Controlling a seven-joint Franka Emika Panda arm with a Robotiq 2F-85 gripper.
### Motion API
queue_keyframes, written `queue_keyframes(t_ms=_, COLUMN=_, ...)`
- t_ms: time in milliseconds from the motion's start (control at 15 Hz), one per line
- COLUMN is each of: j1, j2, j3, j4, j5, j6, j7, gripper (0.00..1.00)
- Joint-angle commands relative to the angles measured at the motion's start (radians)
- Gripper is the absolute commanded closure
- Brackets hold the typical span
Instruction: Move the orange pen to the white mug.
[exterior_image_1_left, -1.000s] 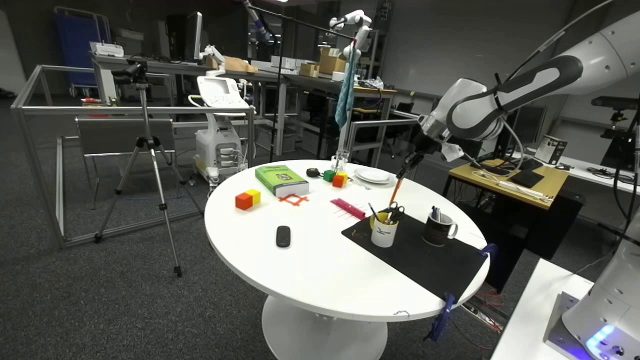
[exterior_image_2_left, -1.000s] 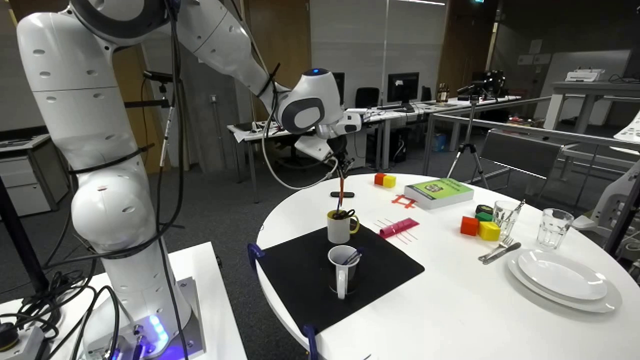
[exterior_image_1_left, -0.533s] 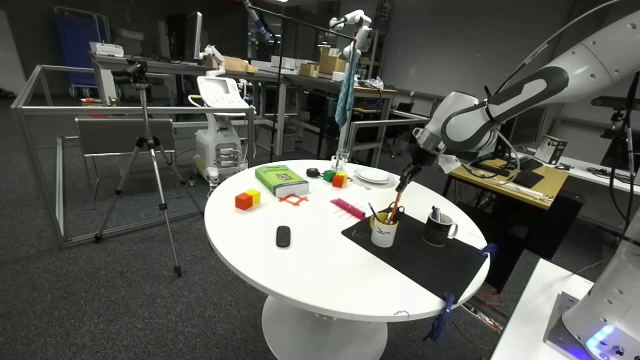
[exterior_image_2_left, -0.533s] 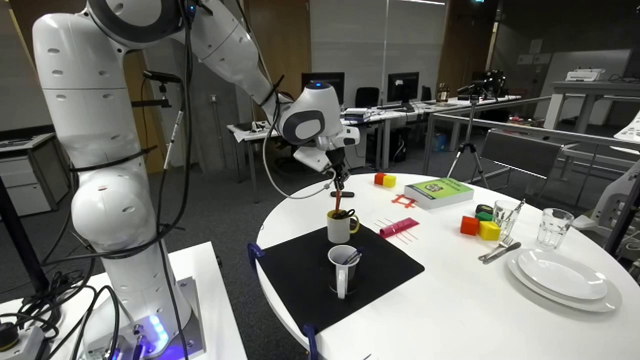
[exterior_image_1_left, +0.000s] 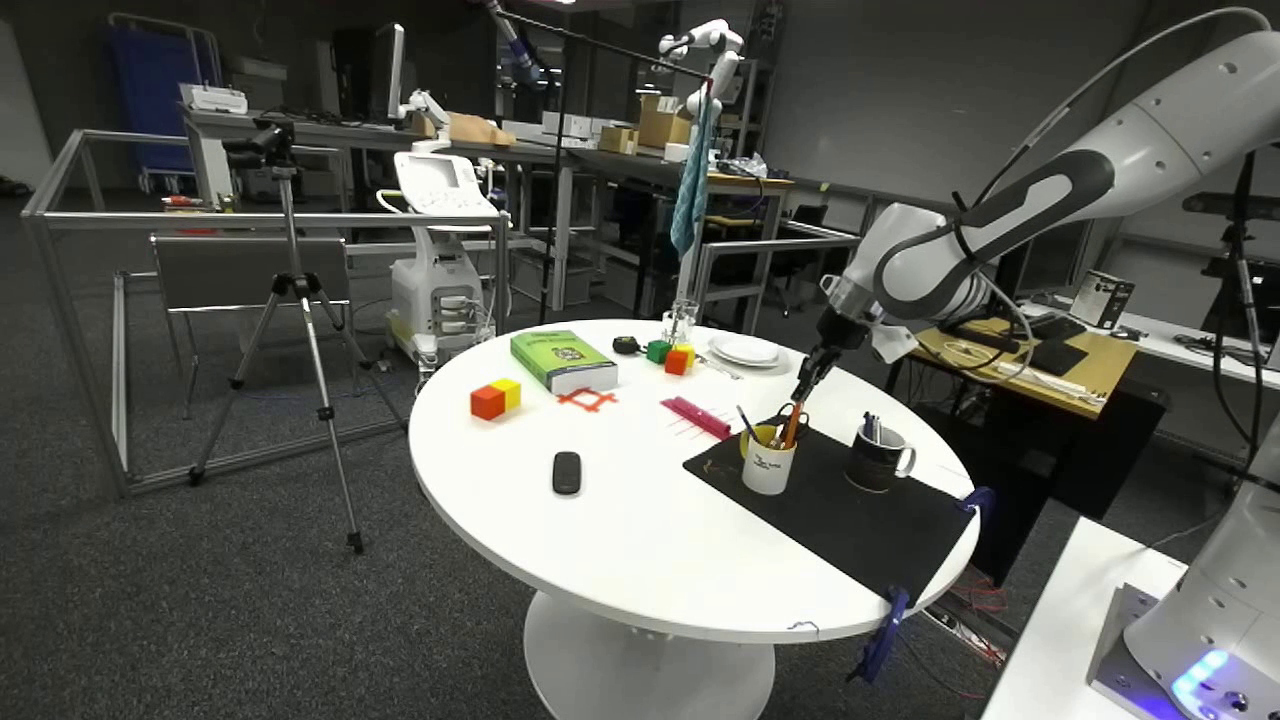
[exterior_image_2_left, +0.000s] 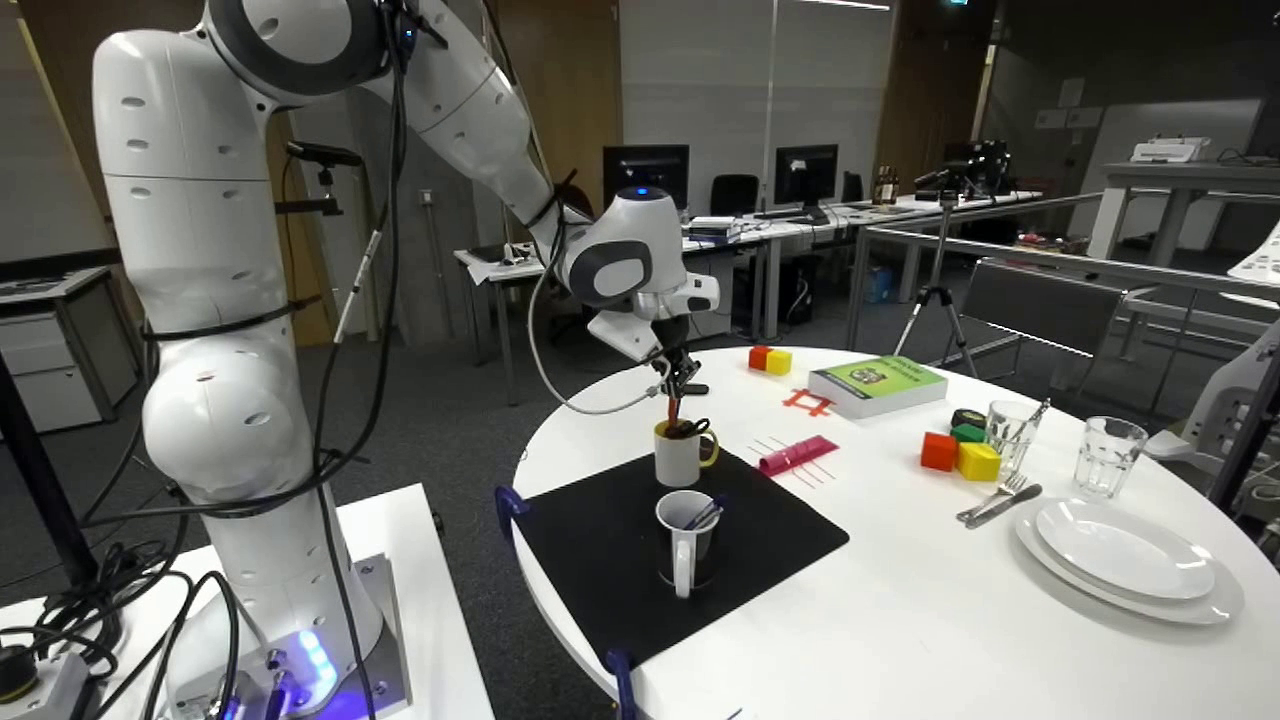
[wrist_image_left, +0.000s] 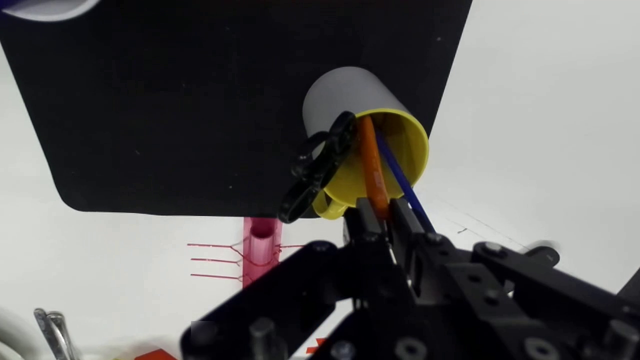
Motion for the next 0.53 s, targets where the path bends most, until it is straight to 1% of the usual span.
queue_keyframes(t_ms=0, j1=-0.014, j2=0.020, j3=0.015, j4=-0.009, j5=0.008, j6=0.037, j7=-0.006, gripper=0.97)
queue_keyframes(t_ms=467, j1=-0.019, j2=0.059, j3=0.019, j4=-0.002, j5=0.002, j6=0.029, j7=-0.002, gripper=0.97)
